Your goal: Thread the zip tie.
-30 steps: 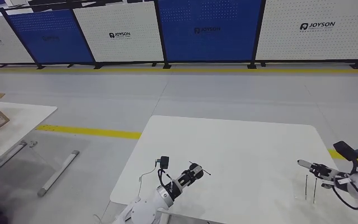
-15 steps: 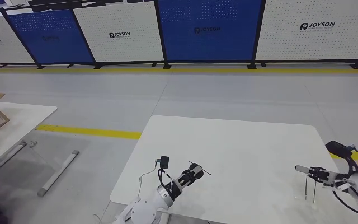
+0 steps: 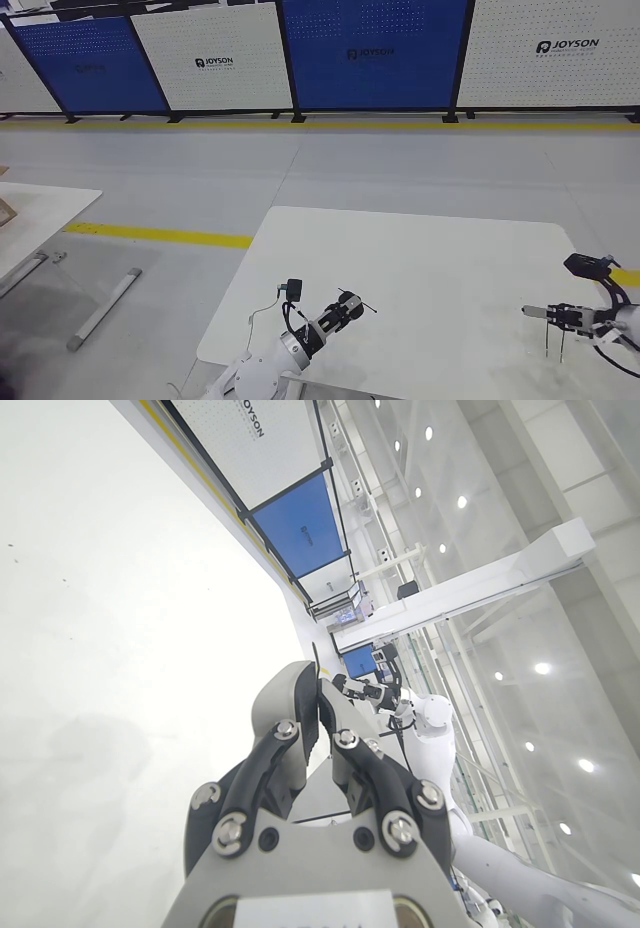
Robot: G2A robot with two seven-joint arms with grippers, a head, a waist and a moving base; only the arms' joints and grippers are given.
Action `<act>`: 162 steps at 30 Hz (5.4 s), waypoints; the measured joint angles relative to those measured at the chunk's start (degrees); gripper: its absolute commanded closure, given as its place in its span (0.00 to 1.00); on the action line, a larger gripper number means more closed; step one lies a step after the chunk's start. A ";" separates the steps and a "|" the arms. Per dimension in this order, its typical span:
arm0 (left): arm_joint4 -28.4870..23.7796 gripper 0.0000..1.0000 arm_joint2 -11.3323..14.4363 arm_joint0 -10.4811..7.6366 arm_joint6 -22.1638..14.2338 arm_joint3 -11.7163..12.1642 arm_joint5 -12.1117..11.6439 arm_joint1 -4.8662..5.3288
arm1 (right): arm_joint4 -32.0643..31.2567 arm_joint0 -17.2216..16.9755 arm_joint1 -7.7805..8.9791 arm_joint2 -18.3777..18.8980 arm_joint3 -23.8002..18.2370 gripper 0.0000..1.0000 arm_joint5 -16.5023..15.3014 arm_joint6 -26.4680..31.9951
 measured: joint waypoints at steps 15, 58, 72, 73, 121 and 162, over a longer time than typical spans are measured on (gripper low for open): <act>0.00 1.00 0.00 0.00 0.00 0.00 0.00 0.00 | 4.03 3.98 -1.13 -2.09 1.79 0.00 6.68 3.62; 0.00 1.00 0.00 0.00 0.00 0.00 0.00 0.00 | -5.92 9.21 -3.19 -8.04 6.02 0.54 15.31 8.85; 0.00 1.00 0.00 0.00 0.00 0.00 0.00 0.00 | -8.82 10.94 -4.82 -10.90 7.99 0.58 15.31 10.60; 0.00 1.00 0.00 0.00 0.00 0.00 0.00 0.00 | -9.02 11.06 -4.95 -11.05 8.20 0.59 15.32 10.63; 0.00 1.00 0.00 0.00 0.00 0.00 0.00 0.00 | -16.49 15.88 -10.35 -14.32 17.58 0.69 15.32 13.08; 0.00 1.00 0.00 0.00 0.00 0.00 0.00 0.00 | -19.94 12.51 -9.86 -10.63 13.14 1.00 15.32 13.07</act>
